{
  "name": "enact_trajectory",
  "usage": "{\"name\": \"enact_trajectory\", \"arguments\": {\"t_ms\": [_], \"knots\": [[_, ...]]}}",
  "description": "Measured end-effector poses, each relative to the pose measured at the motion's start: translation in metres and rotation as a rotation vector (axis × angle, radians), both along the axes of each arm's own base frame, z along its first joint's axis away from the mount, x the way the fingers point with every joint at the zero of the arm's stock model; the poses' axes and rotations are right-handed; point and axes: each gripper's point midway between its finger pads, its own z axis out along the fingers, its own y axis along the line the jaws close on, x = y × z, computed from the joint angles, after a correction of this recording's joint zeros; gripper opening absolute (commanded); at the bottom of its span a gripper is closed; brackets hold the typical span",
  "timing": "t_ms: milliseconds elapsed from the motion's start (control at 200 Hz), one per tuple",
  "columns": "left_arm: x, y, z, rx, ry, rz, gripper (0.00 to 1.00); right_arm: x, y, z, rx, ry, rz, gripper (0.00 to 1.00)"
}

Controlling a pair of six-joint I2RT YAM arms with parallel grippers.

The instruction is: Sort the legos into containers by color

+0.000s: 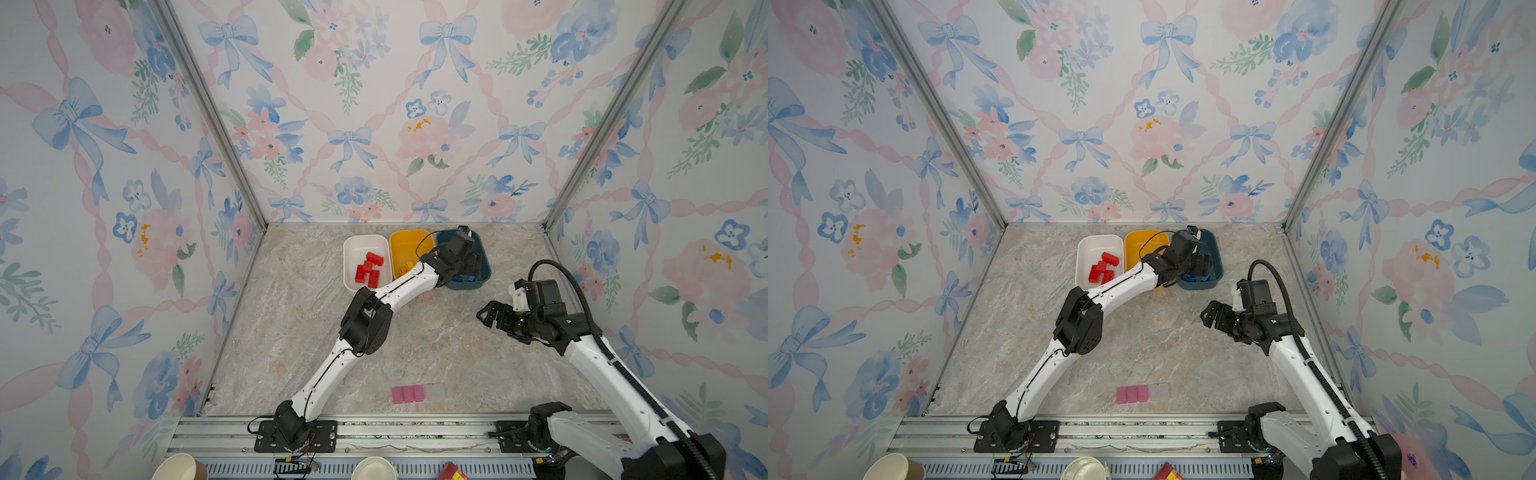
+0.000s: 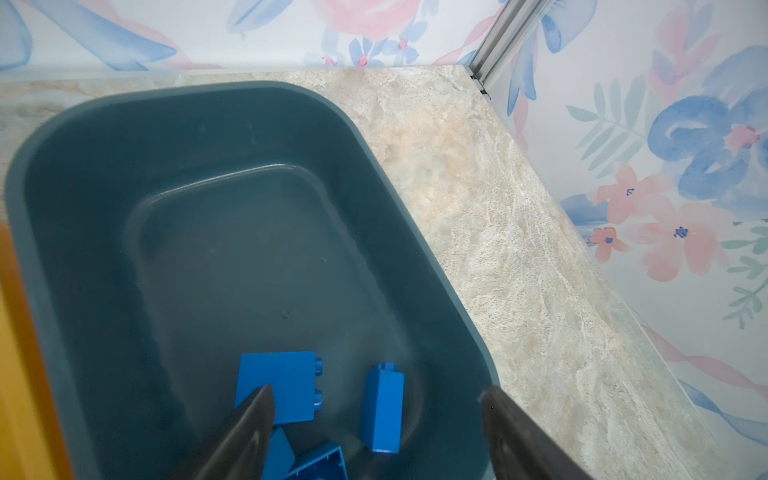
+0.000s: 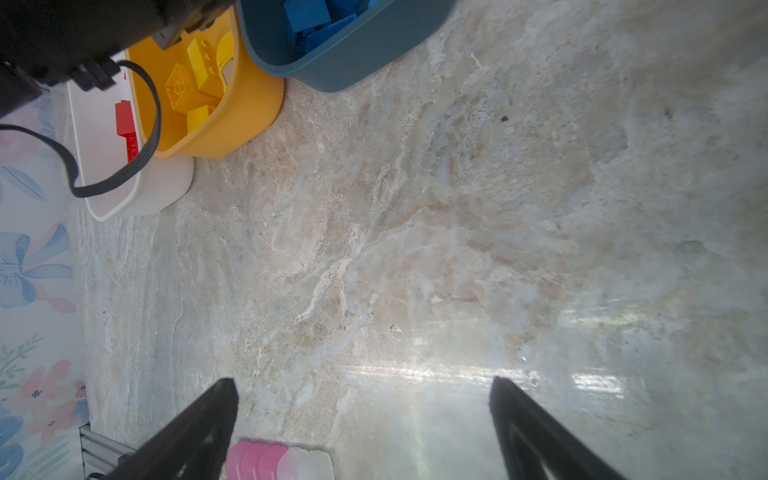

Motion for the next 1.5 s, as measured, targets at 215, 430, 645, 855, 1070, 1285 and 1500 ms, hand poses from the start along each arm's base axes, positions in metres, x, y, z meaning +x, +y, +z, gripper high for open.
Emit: {"name": "enact_trajectory", "arguments": {"t_ms": [215, 430, 645, 855, 1070, 1285, 1500], "knots": [[-0.01, 0.018, 0.013, 0.027, -0.028, 0.014, 0.82, 0.0, -0.001, 0.0, -0.004, -0.001, -0.002, 0.97], [-0.027, 0.048, 0.061, 0.003, -0.124, 0.054, 0.82, 0.002, -0.003, -0.001, -0.022, -0.005, -0.005, 0.97], [-0.046, 0.087, 0.095, -0.002, -0.207, 0.113, 0.81, 0.012, -0.004, -0.001, -0.05, -0.013, 0.012, 0.97], [-0.061, 0.137, 0.096, 0.048, -0.226, 0.183, 0.81, 0.029, -0.009, 0.006, -0.101, -0.053, 0.025, 0.97], [-0.067, 0.21, 0.099, 0.107, -0.255, 0.296, 0.87, 0.05, -0.019, 0.015, -0.195, -0.12, 0.026, 0.97], [-0.075, 0.295, 0.089, 0.155, -0.282, 0.438, 0.91, 0.072, -0.029, 0.013, -0.292, -0.165, 0.03, 0.97], [-0.083, 0.374, 0.065, 0.22, -0.304, 0.582, 0.92, 0.091, -0.034, 0.0, -0.366, -0.177, 0.05, 0.97]]}}
